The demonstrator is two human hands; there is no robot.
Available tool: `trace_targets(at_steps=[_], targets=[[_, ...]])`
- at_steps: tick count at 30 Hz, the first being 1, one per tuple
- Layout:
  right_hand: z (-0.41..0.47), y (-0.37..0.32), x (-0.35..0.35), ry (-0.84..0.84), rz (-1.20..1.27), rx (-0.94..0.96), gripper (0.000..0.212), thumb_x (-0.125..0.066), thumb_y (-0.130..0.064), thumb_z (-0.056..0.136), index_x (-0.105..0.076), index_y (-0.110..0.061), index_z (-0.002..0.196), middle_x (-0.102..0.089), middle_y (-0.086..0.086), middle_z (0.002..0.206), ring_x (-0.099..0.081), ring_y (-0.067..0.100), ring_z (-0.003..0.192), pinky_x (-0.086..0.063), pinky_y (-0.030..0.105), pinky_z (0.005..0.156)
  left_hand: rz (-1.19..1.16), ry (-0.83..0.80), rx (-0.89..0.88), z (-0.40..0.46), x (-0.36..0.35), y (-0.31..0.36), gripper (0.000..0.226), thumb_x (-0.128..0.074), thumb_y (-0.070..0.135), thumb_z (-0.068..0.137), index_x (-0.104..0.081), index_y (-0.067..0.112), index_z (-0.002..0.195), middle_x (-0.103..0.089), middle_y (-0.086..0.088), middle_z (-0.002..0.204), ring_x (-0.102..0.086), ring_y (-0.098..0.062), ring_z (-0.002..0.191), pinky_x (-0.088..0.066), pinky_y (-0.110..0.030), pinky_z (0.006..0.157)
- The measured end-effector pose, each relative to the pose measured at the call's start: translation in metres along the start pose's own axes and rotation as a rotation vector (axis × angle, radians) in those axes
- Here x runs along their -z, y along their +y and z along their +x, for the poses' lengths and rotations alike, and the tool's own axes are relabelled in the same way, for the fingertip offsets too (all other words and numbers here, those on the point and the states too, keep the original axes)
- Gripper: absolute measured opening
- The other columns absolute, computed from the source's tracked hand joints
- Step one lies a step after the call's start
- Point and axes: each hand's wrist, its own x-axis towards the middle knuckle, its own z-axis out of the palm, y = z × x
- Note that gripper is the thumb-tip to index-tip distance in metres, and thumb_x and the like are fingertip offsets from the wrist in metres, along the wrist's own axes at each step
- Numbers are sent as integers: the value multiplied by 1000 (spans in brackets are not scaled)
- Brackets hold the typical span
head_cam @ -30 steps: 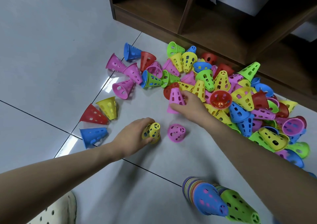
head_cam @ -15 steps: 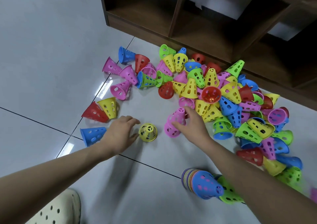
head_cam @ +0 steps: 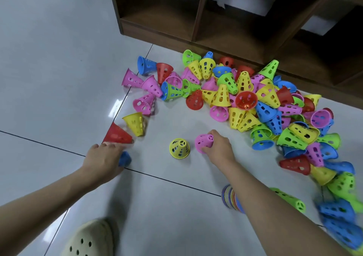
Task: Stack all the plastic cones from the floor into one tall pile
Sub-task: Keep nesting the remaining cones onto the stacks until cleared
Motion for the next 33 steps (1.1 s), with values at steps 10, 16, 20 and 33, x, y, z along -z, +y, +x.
trace_targets(at_steps=[10, 16, 20, 33], targets=[[-8, -11, -12, 31, 36, -94, 30, -75, -13, 78, -53, -18, 98, -61, 13, 97, -56, 31, 84, -38, 28, 66, -964, 233, -203, 22, 59, 80, 40, -82, 39, 80, -69, 32, 118, -62, 7, 103, -53, -14, 100, -43, -28, 87], [-13, -8, -19, 80, 69, -105, 29, -74, -18, 81, -52, -22, 98, -63, 14, 99, -58, 32, 86, -42, 30, 69, -1107, 214, -320, 27, 66, 115, 44, -82, 27, 82, -67, 27, 123, -66, 16, 122, -59, 1, 112, -43, -14, 96], [-12, -9, -15, 70, 50, -111, 34, -76, -19, 80, -56, -17, 108, -63, 12, 99, -59, 32, 89, -45, 31, 72, -1112, 162, -326, 36, 59, 126, 38, -79, 21, 85, -65, 23, 120, -65, 20, 118, -60, 3, 109, -42, -10, 93], [44, -57, 45, 173, 5, 25, 55, -63, -59, 83, -60, -19, 121, -64, -3, 116, -60, 21, 106, -50, 37, 88, -764, 15, -376, 67, 16, 106, 34, -72, 27, 89, -56, 28, 119, -67, 10, 109, -63, -16, 93, -51, -37, 85]])
